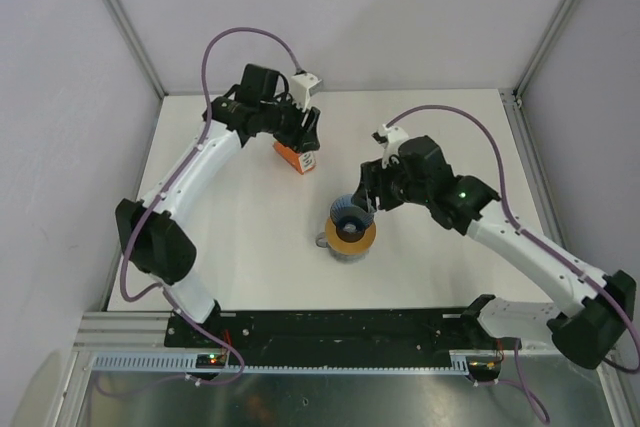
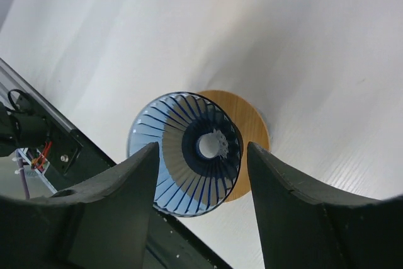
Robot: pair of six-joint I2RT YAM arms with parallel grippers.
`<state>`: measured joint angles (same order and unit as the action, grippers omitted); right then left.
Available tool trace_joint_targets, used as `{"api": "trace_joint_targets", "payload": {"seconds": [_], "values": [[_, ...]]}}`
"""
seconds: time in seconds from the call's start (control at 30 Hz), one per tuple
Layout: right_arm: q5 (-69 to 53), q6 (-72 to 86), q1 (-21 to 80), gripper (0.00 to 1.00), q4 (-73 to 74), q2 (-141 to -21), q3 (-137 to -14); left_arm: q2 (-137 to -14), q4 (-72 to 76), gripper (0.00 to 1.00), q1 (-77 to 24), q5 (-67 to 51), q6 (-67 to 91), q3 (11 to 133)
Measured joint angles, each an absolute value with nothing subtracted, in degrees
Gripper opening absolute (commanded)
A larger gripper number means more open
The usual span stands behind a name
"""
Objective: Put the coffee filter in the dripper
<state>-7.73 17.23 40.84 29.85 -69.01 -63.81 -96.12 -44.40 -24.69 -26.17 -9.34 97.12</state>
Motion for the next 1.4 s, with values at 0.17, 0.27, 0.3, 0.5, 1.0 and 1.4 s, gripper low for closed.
{"api": "trace_joint_targets", "payload": {"seconds": [0.17,0.27,0.3,0.5,1.0,1.4], "values": [[-7.2,14.1,40.3,0.65,29.2,-64.7,-65.1,-99.4,-42.5,0.63,-23.5,-22.5,-20.0,97.6],[-6.8,12.8,40.0,0.65,29.4,-64.2,-65.3,-102.3,-41.8,0.65,-21.6,-23.5,-27.3,98.1],[-6.7,12.3,39.9,0.65,29.7,-64.5,-65.3,-103.4,-41.4,0.65,-20.4,-24.7,-29.4,98.5],[-6.2,11.3,39.8,0.65,31.7,-67.6,-65.3,-108.8,-39.7,0.63,-11.3,-35.3,-39.2,102.7],[-5.8,10.8,39.9,0.66,32.3,-74.6,-65.3,-114.1,-37.8,0.42,-7.6,-49.0,-64.1,104.0],[-7.2,13.5,39.7,0.67,27.4,-69.1,-65.3,-118.1,-37.8,0.44,-7.5,-50.8,-69.2,104.7]]}}
